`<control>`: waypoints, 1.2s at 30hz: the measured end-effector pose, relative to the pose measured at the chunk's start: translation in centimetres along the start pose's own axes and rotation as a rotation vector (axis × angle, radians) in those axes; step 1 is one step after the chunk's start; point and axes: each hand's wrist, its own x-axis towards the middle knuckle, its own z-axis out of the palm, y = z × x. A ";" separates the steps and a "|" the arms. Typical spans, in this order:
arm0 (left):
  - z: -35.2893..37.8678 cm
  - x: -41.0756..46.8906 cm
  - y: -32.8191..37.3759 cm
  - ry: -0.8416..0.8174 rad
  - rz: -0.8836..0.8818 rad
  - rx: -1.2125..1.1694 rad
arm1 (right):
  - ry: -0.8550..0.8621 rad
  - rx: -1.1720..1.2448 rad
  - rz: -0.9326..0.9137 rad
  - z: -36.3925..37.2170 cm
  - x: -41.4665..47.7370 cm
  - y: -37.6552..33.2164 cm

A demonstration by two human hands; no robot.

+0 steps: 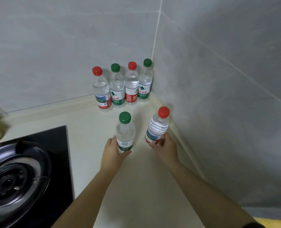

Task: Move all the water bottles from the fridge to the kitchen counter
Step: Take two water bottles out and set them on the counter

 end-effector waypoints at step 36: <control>3.5 16.5 6.5 -0.087 -0.137 0.316 | 0.088 0.111 0.180 3.1 12.7 -5.4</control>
